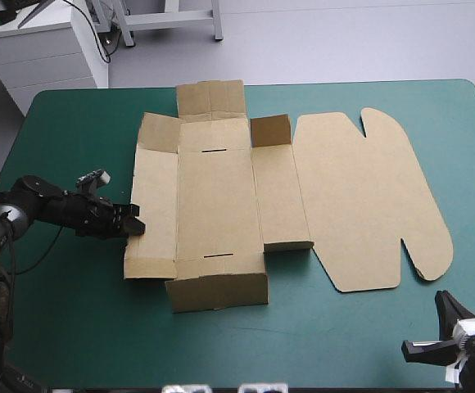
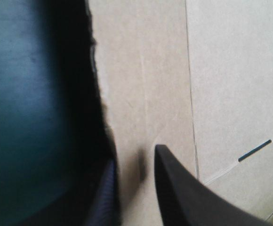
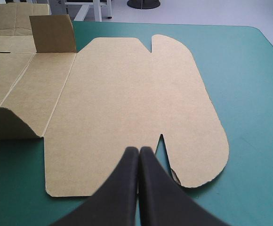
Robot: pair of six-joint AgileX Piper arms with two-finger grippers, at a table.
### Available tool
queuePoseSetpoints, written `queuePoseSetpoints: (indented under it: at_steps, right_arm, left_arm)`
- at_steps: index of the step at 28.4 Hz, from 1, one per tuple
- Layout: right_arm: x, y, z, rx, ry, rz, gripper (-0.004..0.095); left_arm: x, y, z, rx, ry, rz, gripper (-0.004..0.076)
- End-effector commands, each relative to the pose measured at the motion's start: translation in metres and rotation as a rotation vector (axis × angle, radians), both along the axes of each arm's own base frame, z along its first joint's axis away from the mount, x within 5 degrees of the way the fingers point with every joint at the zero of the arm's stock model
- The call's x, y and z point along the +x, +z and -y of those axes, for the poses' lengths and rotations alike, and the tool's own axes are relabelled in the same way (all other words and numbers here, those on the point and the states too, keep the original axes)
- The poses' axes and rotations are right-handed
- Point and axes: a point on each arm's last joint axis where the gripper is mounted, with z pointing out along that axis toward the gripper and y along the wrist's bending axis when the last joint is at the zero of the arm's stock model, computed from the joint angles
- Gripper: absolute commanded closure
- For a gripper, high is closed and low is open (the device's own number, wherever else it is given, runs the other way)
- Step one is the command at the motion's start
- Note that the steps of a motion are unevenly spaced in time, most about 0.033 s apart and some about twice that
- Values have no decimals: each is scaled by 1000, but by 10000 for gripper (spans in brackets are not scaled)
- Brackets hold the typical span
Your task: Fold the box
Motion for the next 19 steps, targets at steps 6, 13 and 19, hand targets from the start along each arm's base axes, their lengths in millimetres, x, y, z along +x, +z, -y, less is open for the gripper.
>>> queuePoseSetpoints:
  at_steps: [6, 13, 19]
  right_arm:
    - [-5, 14, 0, 2, -13, 120, 927]
    - [-5, 14, 0, 2, -13, 120, 927]
    - [-5, 14, 0, 2, -13, 120, 927]
  left_arm:
    - [1, 19, 5, -44, 23, 52, 120]
    - [3, 13, 15, -76, 66, -29, 120]
    - [7, 0, 38, -111, 29, -88, 121]
